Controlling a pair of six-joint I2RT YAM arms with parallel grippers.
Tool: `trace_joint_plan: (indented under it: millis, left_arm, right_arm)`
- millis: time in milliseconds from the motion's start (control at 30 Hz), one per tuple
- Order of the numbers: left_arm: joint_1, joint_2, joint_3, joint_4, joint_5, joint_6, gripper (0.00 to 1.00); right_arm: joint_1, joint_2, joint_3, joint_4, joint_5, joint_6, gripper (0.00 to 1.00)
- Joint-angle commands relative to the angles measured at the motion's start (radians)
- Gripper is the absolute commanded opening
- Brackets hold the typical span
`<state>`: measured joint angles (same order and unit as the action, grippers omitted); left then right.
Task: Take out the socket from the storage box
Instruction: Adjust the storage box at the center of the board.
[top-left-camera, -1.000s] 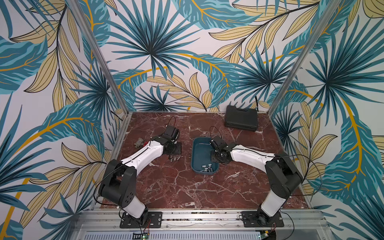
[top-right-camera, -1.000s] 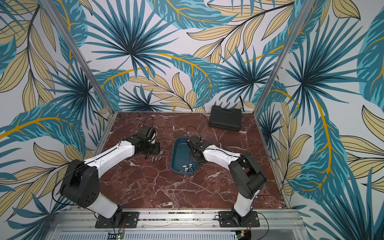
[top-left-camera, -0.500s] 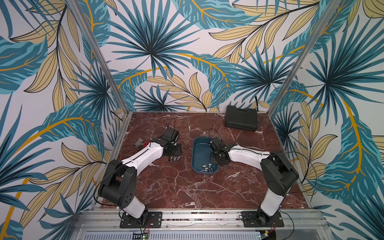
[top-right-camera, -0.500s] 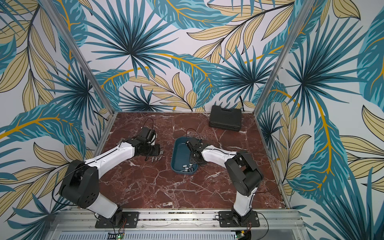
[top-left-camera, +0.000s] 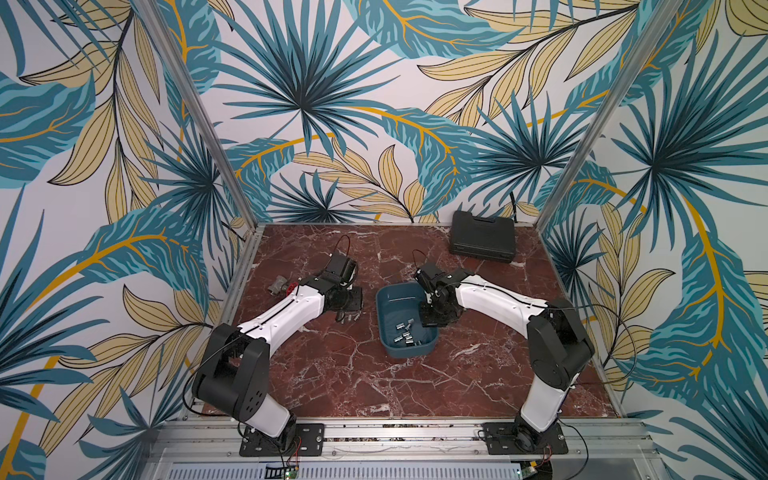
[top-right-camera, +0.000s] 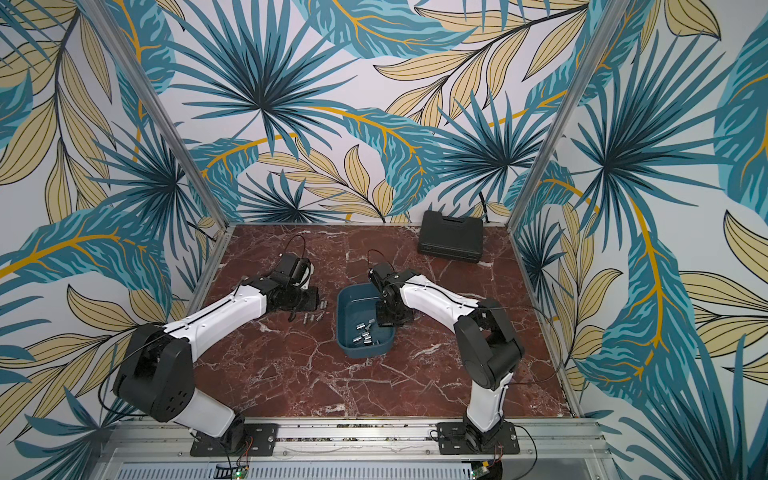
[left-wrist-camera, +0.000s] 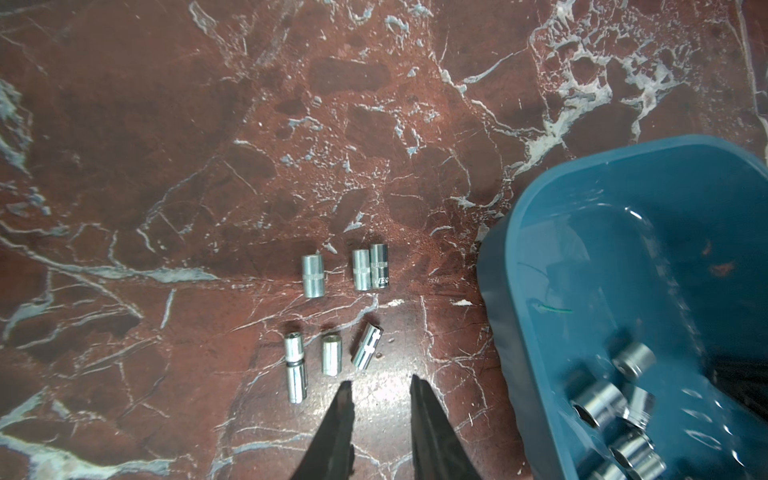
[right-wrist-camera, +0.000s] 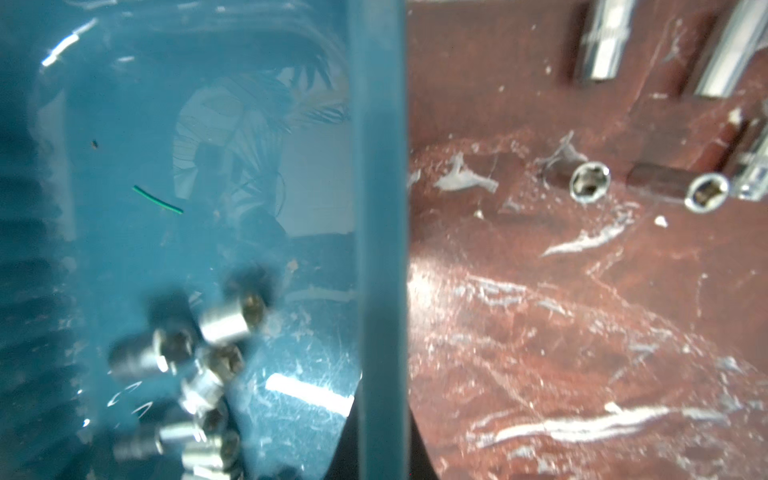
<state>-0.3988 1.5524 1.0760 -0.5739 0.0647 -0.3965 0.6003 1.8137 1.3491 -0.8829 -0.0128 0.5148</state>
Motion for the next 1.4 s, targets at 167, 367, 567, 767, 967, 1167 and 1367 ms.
trace_joint_plan:
  millis: [167, 367, 567, 767, 967, 1167, 1367]
  left_arm:
    - [-0.002, 0.011, 0.015, -0.018, 0.003, 0.014, 0.28]
    - [-0.003, 0.019, 0.018, -0.021, 0.001, 0.016, 0.28]
    - [-0.003, 0.018, 0.010, -0.015, -0.009, 0.012, 0.28]
    - [-0.003, 0.026, 0.006, -0.020, -0.013, 0.010, 0.28]
    - [-0.003, 0.034, 0.009, -0.011, -0.006, 0.007, 0.28]
    - [-0.003, 0.041, 0.005, -0.011, -0.002, -0.001, 0.28]
    - [-0.003, 0.041, -0.005, -0.008, -0.008, -0.006, 0.28]
  right_arm:
    - [-0.023, -0.021, 0.042, -0.087, -0.078, -0.038, 0.00]
    - [-0.029, -0.014, 0.039, -0.077, -0.085, -0.039, 0.00]
    - [-0.035, -0.013, 0.017, -0.045, -0.082, -0.029, 0.00]
    - [-0.036, 0.000, -0.024, 0.040, -0.054, 0.006, 0.00]
    - [-0.036, 0.016, -0.105, 0.206, 0.007, 0.029, 0.01]
    - [-0.031, 0.075, -0.138, 0.258, -0.006, 0.027, 0.05]
    - [-0.027, 0.055, -0.144, 0.244, 0.002, 0.017, 0.21]
